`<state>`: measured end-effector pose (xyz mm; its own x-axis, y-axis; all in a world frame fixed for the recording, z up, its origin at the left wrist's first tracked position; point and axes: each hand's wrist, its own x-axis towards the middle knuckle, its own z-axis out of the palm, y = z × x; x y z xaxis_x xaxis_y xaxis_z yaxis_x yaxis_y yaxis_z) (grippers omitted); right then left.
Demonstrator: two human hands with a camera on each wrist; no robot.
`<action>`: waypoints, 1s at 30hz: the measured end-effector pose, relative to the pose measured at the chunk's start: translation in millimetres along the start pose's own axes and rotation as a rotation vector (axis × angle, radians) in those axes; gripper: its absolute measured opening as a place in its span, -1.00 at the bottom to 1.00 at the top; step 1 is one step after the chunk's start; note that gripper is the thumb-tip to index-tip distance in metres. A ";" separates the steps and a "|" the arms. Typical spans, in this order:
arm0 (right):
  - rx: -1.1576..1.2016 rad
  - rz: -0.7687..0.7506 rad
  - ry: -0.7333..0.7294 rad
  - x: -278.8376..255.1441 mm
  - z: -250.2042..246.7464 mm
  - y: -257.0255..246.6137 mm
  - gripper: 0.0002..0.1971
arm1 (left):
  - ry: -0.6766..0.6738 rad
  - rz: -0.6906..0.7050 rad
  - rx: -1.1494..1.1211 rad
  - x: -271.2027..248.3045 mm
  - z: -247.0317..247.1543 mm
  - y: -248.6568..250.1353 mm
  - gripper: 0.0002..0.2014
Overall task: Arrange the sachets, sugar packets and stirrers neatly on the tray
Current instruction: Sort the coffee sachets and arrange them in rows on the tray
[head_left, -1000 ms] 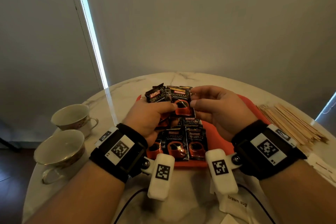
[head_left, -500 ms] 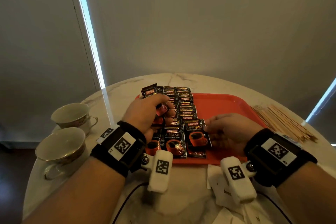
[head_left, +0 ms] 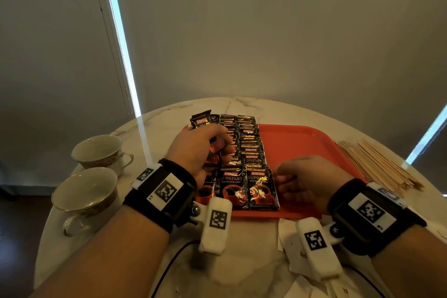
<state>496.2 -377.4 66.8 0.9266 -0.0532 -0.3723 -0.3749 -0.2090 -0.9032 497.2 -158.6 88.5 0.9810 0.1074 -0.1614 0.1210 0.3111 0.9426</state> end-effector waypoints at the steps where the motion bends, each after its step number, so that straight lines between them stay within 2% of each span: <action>1: 0.004 0.004 0.001 0.8 0.6 -0.1 -0.83 | -0.003 -0.002 -0.001 0.2 0.2 0.0 -0.87; 6: 0.006 -0.020 0.024 3.9 2.9 -1.0 -0.83 | -0.026 -0.011 -0.023 -0.3 0.5 0.1 -0.83; 10: 0.095 -0.159 0.035 6.6 7.2 -11.9 -0.87 | -0.078 -0.019 0.005 -0.3 -0.3 0.0 -0.83; 13: 0.132 -0.274 -0.063 4.6 16.1 -28.9 -0.77 | -0.181 -0.035 0.099 -3.8 1.4 -1.9 -0.87; 14: 0.120 -0.302 -0.107 3.7 20.1 -34.4 -0.76 | -0.220 -0.039 0.126 -5.0 1.8 -3.0 -0.83; 16: 0.087 -0.353 -0.165 3.3 29.0 -41.1 -0.76 | -0.269 -0.024 0.179 -4.9 2.1 -6.0 -0.73; 18: 0.088 -0.391 -0.163 5.4 36.1 -41.5 -0.83 | -0.271 0.010 0.211 -3.6 1.2 -7.4 -0.71; 20: 0.160 -0.399 -0.154 8.1 39.9 -39.6 -0.91 | -0.263 0.031 0.204 -1.8 -0.1 -6.3 -0.73; 25: 0.364 -0.344 -0.178 16.0 36.4 -35.4 -0.90 | -0.244 0.044 0.180 2.5 -3.4 -4.9 -0.71; 27: 0.377 -0.346 -0.199 17.3 33.9 -35.7 -0.88 | -0.254 0.059 0.200 3.0 -3.5 -5.8 -0.71; 30: 0.367 -0.338 -0.184 17.0 31.9 -37.0 -0.95 | -0.274 0.105 0.256 1.9 -2.4 -5.8 -0.69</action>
<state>524.8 -339.5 87.1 0.9893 0.1373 -0.0490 -0.0726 0.1722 -0.9824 498.0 -157.9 82.0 0.9899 -0.1412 -0.0087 0.0177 0.0622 0.9979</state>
